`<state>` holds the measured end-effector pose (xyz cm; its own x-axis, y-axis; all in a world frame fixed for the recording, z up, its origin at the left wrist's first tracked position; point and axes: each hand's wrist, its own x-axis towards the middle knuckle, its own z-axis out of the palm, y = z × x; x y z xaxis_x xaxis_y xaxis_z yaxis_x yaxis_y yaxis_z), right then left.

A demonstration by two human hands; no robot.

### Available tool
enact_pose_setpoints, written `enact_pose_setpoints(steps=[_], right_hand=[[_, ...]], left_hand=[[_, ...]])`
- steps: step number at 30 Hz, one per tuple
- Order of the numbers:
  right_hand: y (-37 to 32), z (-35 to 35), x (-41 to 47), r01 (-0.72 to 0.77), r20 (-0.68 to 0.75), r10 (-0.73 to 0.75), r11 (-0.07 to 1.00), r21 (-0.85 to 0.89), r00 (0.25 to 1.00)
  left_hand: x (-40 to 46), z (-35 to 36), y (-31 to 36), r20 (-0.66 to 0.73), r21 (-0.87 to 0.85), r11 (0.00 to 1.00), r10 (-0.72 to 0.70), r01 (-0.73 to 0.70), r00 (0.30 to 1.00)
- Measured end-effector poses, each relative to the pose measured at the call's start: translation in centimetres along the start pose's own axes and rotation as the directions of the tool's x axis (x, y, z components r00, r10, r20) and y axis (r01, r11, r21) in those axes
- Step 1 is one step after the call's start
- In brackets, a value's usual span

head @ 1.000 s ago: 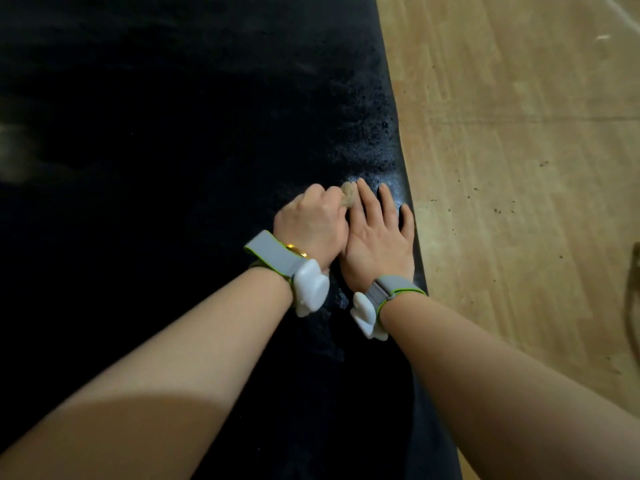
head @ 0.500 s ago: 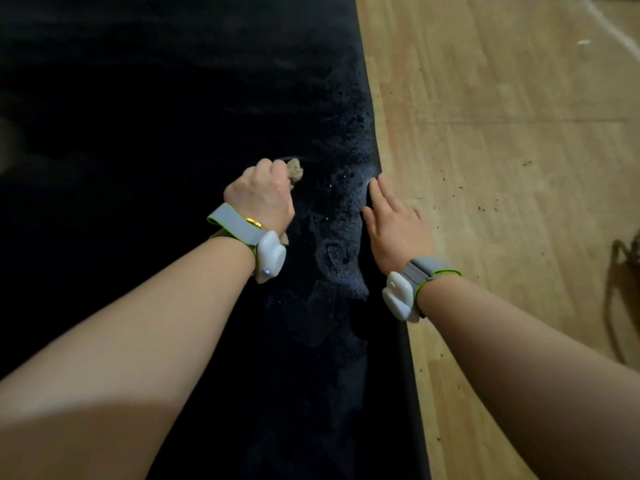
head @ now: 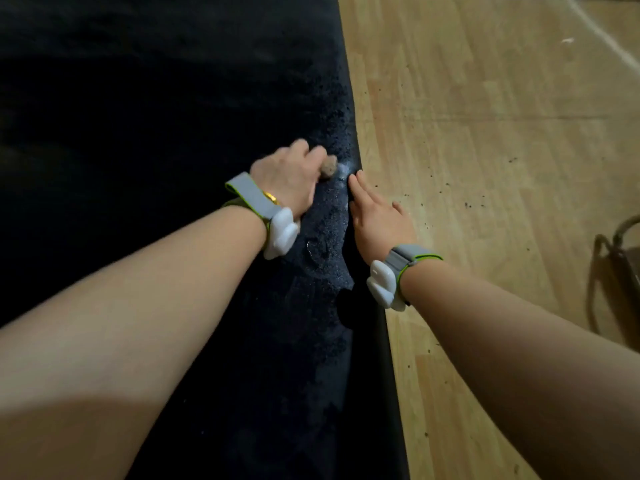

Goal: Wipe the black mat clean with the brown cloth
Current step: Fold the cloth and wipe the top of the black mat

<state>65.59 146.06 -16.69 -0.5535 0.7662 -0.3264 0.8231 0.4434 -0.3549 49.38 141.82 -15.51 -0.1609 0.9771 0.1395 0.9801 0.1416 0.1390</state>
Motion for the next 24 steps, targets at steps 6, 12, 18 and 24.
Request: enact_pose_setpoints(steps=[6,12,18,24], right_hand=[[0.1,-0.2,-0.2,0.025,0.042,-0.025,1.000,-0.006,0.999],[-1.4,-1.6,0.4,0.044,-0.059,-0.047,0.997,-0.059,0.997],[-6.3,-3.1,0.3,0.435,-0.058,-0.467,0.857,-0.277,0.882],[-8.5,-1.1,0.9,0.470,-0.052,-0.537,0.778,-0.416,0.842]], left_hand=[[0.5,0.0,0.8,0.074,0.015,0.994,-0.110,0.109,0.991],[-2.0,-2.9,-0.6,0.340,-0.019,0.987,-0.142,0.157,0.930],[-6.2,-5.0,-0.6,0.225,-0.376,0.845,-0.315,0.380,0.922],[-9.7,-6.3,-6.0,0.562,-0.085,0.927,-0.258,0.365,0.786]])
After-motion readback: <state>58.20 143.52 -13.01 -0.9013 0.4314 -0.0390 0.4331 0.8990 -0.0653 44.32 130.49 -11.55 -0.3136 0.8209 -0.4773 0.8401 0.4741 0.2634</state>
